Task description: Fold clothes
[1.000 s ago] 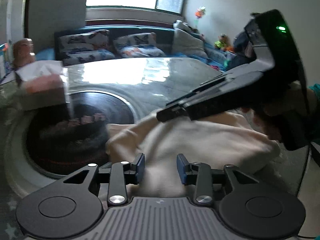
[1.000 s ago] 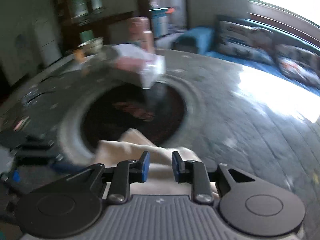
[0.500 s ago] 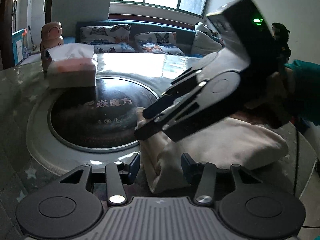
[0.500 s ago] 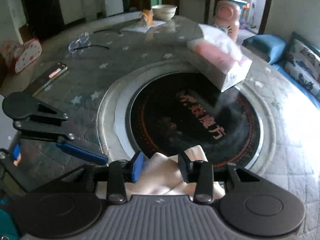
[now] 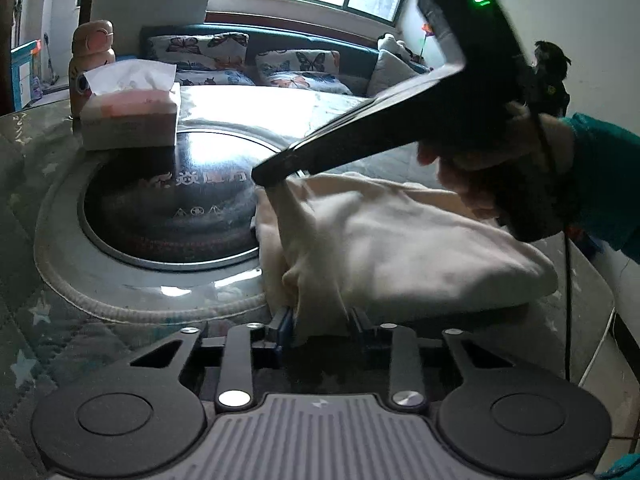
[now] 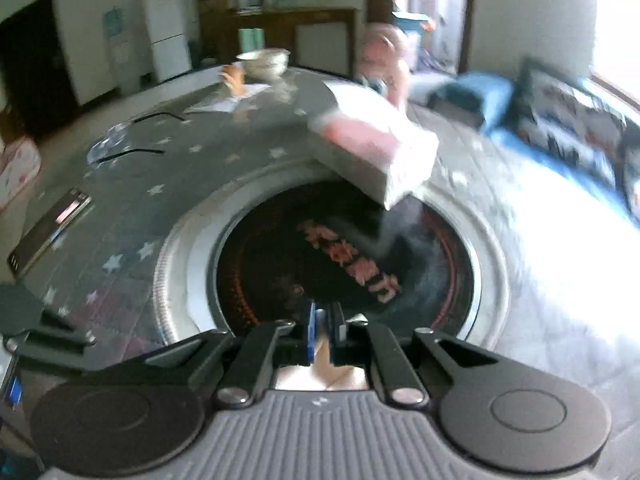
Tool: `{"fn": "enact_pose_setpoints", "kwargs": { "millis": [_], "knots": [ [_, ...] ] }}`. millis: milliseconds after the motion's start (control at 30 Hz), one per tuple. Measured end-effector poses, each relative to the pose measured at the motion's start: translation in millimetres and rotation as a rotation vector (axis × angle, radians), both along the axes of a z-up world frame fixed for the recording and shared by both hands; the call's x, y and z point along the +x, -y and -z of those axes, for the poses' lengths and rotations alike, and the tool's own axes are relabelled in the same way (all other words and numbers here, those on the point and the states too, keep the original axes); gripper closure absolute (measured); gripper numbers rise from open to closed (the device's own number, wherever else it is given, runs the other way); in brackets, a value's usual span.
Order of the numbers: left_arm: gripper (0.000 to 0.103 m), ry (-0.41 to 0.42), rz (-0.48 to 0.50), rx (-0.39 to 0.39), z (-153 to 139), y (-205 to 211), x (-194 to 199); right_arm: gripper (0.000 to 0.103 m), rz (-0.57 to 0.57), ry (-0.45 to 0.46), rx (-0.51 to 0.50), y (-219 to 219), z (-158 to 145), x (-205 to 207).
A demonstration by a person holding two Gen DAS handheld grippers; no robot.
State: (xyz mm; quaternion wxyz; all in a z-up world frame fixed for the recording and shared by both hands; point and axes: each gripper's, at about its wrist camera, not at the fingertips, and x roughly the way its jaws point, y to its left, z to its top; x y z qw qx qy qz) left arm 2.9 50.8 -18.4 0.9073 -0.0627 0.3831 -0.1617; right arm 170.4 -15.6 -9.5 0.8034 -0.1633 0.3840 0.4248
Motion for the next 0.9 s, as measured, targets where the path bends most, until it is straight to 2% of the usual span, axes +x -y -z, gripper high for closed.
{"fn": "enact_pose_setpoints", "kwargs": {
  "millis": [100,200,267,400,567,700,800,900],
  "knots": [
    [0.073,-0.003,0.006,0.012,-1.2,-0.6,-2.1,0.097,0.029,-0.050,0.003,-1.6,16.8,8.1],
    [0.072,0.014,0.008,0.026,-10.0,-4.4,-2.5,0.095,0.059,-0.081,0.063,9.9,8.8,13.6],
    [0.071,0.036,0.007,0.034,-19.2,-7.4,-2.2,0.090,0.090,-0.059,0.103,26.3,-8.1,10.3],
    [0.069,0.063,0.019,0.015,-33.3,-6.9,6.6,0.088,0.168,0.015,0.075,72.7,-29.8,-12.1],
    [0.066,0.052,0.086,0.012,-30.8,20.4,32.4,0.088,0.275,0.011,0.019,130.2,-16.1,-49.2],
    [0.066,0.010,0.095,0.052,-15.0,38.3,53.5,0.088,0.362,0.008,-0.032,168.8,4.3,-66.3],
    [0.066,-0.005,0.090,0.059,-8.8,35.5,58.6,0.088,0.432,-0.001,-0.035,190.7,14.0,-65.1],
    [0.065,0.002,0.083,0.063,-16.7,34.0,60.5,0.088,0.478,0.009,0.008,209.8,6.7,-64.8]
  ]
}}
